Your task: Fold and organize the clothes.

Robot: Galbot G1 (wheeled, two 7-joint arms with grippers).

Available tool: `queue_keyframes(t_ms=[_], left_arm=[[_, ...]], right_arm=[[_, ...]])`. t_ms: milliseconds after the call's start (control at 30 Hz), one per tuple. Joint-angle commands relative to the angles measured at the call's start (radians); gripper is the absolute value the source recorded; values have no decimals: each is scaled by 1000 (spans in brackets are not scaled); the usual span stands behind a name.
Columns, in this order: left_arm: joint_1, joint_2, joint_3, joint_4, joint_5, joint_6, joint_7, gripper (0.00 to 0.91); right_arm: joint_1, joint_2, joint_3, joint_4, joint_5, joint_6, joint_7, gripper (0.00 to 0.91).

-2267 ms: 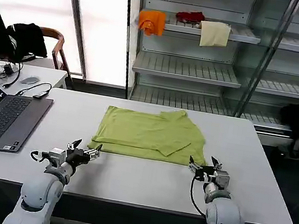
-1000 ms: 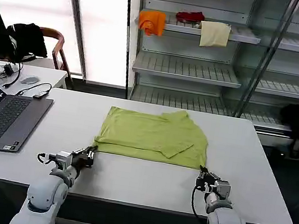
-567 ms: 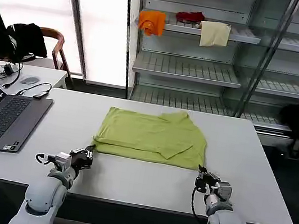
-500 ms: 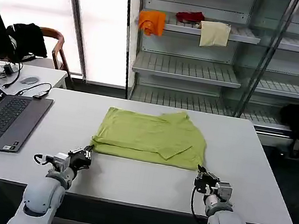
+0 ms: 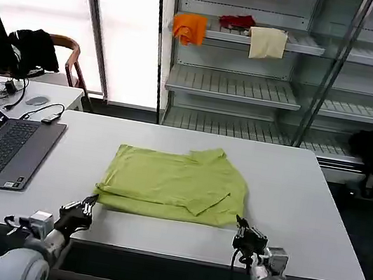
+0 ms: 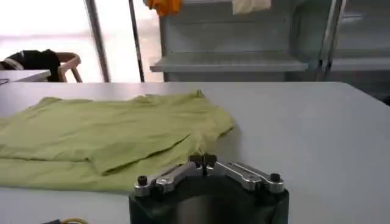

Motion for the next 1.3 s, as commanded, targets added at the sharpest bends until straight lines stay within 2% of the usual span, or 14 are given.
queue_keyframes(t_ms=[33, 67, 100, 133, 233, 400, 533, 667, 767, 900, 1133, 1300], left_arm=[[196, -12, -95, -120, -107, 3, -22, 0], [194, -14, -93, -116, -100, 1, -19, 10], [190, -17, -90, -113, -92, -1, -20, 121], [186, -20, -88, -111, -87, -1, -22, 907], [185, -29, -80, -115, -68, 0, -27, 907], [165, -37, -101, -148, -39, -2, -49, 907], [103, -41, -120, -178, -42, -5, -43, 907], [-13, -17, -114, -147, -41, 8, -30, 907], [-107, 18, -96, -76, -49, 9, 0, 907], [-221, 61, -60, 36, -60, 11, 36, 907], [-413, 139, 33, 235, -51, 13, 79, 907], [-536, 162, 107, 412, -37, 13, 100, 907]], right_arm=[[-118, -6, -35, 67, -42, 1, 13, 0], [-125, -4, -44, 63, -94, 2, 8, 826], [-129, -3, -46, 60, -111, 2, 2, 907], [-132, -3, -48, 59, -113, 2, 1, 907], [-147, 4, -56, 60, -108, 3, 4, 907], [-140, 13, -39, 115, -109, 4, 60, 907], [-34, 33, 1, 131, -115, 1, 47, 907], [127, 34, -24, 86, -130, -3, 27, 907], [227, 37, -46, -15, -79, -7, 25, 907], [358, 49, -89, -158, -58, -9, 32, 907], [622, 86, -140, -428, -14, -11, 69, 907], [719, 121, -142, -622, 18, -11, 85, 907]])
